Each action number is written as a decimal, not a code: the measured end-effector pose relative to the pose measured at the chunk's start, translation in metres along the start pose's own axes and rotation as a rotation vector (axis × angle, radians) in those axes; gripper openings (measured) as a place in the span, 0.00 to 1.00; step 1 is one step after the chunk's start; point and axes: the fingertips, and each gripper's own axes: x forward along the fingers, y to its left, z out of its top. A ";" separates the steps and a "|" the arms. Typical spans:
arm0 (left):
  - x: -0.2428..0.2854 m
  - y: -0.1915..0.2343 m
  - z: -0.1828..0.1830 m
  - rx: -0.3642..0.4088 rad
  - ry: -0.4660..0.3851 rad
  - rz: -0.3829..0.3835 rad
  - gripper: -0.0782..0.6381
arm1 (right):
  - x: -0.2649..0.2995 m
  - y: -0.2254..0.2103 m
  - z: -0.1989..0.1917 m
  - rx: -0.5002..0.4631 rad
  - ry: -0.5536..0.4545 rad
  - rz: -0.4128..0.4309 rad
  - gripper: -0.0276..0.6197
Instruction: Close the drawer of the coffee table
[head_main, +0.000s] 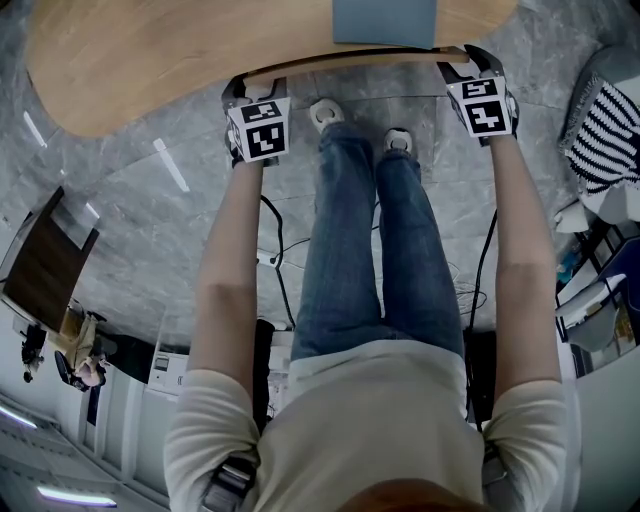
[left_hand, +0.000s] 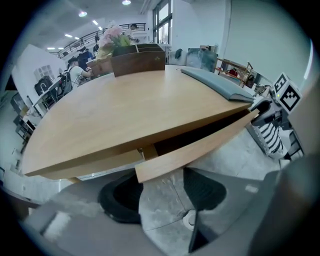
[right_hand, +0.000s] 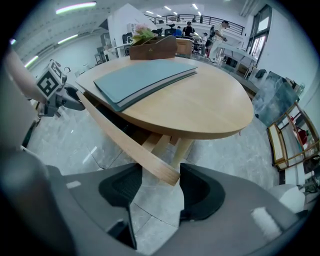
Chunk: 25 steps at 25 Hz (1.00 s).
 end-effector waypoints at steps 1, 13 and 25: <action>0.001 0.001 0.002 -0.006 -0.004 0.002 0.46 | 0.001 -0.001 0.002 0.002 -0.002 0.000 0.41; 0.006 0.008 0.023 -0.214 -0.039 -0.004 0.45 | 0.008 -0.013 0.020 0.013 -0.013 -0.005 0.41; -0.005 0.008 0.024 -0.324 -0.073 0.032 0.44 | 0.004 -0.015 0.018 0.158 -0.051 -0.084 0.42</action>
